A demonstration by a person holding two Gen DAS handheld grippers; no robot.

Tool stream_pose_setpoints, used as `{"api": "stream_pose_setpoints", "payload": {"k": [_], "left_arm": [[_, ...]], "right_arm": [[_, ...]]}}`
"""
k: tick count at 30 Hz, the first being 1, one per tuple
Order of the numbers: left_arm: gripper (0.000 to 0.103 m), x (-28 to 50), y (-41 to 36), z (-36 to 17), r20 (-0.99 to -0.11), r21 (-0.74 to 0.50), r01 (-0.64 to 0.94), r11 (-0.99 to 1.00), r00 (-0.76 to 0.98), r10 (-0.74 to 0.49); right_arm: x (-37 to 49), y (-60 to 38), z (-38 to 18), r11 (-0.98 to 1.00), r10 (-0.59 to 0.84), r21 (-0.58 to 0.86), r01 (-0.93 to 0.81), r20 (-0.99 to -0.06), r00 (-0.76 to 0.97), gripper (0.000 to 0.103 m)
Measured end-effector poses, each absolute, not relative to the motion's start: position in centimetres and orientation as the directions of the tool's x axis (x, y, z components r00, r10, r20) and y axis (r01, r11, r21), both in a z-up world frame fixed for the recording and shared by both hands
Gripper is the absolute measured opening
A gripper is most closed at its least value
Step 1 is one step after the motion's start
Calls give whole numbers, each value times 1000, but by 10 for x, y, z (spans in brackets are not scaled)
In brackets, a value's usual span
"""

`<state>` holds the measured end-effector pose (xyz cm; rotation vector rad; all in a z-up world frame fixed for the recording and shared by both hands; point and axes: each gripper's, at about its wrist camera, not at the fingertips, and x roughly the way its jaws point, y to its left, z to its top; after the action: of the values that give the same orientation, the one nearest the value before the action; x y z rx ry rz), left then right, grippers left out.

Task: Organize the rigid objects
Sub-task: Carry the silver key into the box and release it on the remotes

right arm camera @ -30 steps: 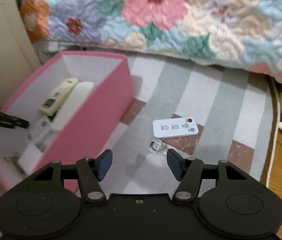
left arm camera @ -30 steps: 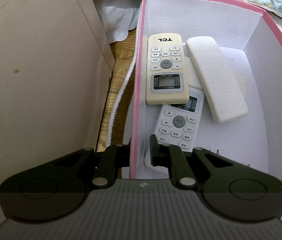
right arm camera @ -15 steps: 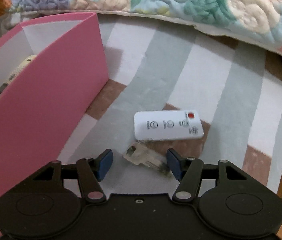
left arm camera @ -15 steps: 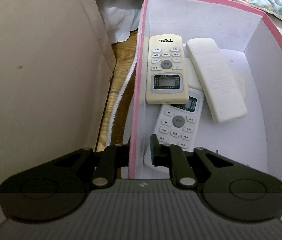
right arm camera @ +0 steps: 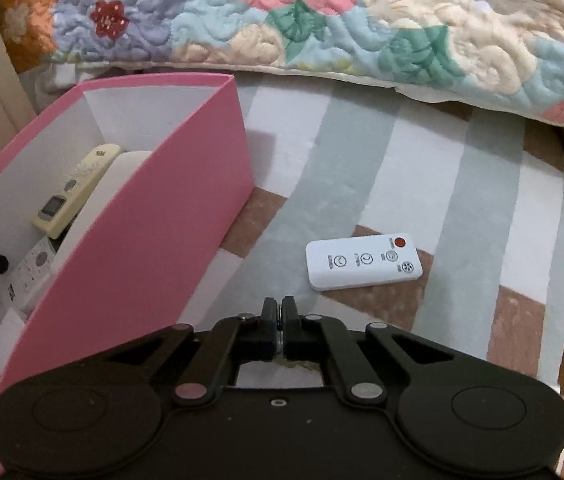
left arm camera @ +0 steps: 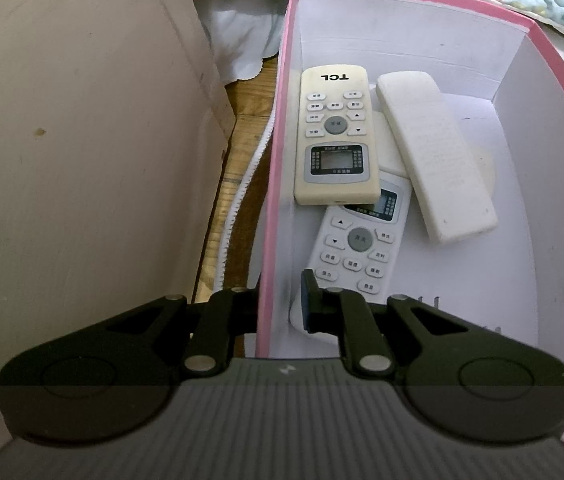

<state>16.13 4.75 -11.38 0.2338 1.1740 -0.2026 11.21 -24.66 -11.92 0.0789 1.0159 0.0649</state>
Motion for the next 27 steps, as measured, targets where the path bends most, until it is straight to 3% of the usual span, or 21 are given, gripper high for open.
{"api": "stream_pose_setpoints", "payload": {"k": [10, 20, 27], "left_arm": [[12, 161, 49, -115, -927, 74, 278, 958, 373, -36], [12, 162, 53, -114, -928, 66, 267, 961, 370, -40], [12, 161, 51, -114, -927, 73, 278, 958, 374, -37]], "right_arm": [[96, -253, -88, 987, 115, 158, 15, -777, 619, 3], [79, -219, -16, 976, 218, 173, -136, -671, 709, 3], [98, -187, 18, 953, 304, 203, -227, -650, 696, 3]]}}
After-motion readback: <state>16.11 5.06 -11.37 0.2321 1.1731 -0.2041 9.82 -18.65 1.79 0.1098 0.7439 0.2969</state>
